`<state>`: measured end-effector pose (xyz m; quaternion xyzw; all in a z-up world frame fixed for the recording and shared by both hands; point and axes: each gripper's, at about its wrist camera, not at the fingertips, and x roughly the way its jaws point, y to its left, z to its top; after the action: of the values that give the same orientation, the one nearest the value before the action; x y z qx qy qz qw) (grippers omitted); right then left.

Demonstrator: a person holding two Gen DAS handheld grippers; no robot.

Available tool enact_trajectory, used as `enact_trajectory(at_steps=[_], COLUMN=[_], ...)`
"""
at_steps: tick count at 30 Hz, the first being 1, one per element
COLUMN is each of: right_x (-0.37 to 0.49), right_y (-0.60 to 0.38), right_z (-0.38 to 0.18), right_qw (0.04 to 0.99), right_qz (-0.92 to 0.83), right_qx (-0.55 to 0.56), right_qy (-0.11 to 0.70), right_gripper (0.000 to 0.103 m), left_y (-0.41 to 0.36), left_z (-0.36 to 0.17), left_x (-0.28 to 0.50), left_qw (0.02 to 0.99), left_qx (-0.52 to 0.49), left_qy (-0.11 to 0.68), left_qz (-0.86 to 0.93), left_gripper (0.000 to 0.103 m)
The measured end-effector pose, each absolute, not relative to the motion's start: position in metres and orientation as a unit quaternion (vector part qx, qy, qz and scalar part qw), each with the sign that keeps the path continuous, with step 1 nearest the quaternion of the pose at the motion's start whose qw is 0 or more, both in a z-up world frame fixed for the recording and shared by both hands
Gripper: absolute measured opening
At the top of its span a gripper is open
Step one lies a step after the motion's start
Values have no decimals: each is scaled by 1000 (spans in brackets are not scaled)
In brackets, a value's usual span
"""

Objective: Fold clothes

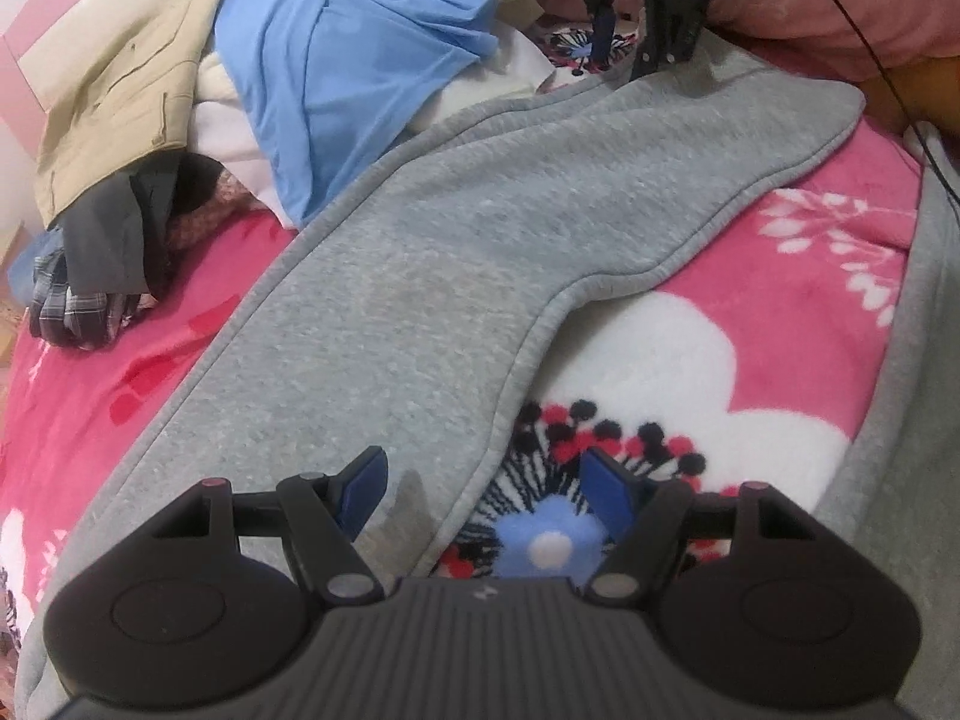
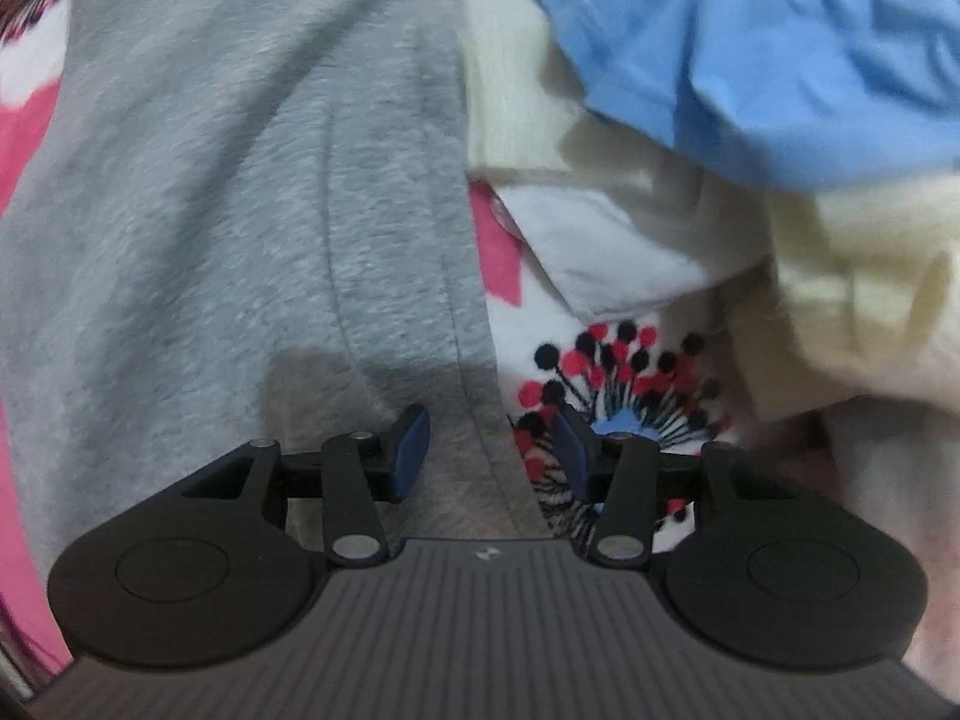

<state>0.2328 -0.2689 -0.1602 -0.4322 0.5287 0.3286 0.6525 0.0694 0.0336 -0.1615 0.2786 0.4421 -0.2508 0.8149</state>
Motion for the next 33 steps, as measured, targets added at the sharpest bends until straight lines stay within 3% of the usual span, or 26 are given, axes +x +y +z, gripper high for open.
enact_trajectory(at_steps=[1, 4, 5, 7, 11, 15, 16, 17, 18, 25, 31, 33], right_x=[238, 226, 217, 203, 201, 196, 193, 190, 187, 154, 59, 32], right_y=[-270, -264, -261, -256, -257, -247, -245, -244, -245, -239, -218, -213], right_z=[-160, -160, -162, -158, -154, -189, -202, -214, -222, -171, -112, -122], right_qw=[653, 641, 635, 640, 685, 681, 676, 666, 658, 713, 772, 739], right_qz=[325, 336, 339, 335, 259, 196, 173, 155, 142, 107, 292, 331], right_qx=[-414, -426, -454, -488, -536, -597, -619, -641, -659, -634, -458, -477], right_qy=[544, 543, 525, 491, 420, 377, 361, 347, 336, 280, 330, 341], right_gripper=[40, 12, 7, 5, 5, 10, 19, 35, 38, 39, 38, 39], left_y=[34, 33, 33, 33, 34, 33, 33, 33, 32, 33, 31, 32], left_z=[-163, -166, -167, -169, -172, -173, -174, -174, -175, -174, -173, -173], left_x=[69, 69, 69, 69, 68, 67, 66, 66, 65, 64, 52, 49], left_qw=[814, 812, 811, 809, 808, 806, 805, 805, 804, 805, 802, 801], left_qx=[279, 281, 282, 283, 284, 287, 288, 289, 290, 301, 335, 340], left_qy=[443, 445, 445, 447, 451, 454, 455, 455, 455, 443, 422, 418], left_qz=[-252, -254, -254, -256, -252, -249, -249, -249, -250, -256, -259, -259], left_gripper=[72, 72, 72, 72, 72, 72, 72, 72, 72, 72, 72, 72])
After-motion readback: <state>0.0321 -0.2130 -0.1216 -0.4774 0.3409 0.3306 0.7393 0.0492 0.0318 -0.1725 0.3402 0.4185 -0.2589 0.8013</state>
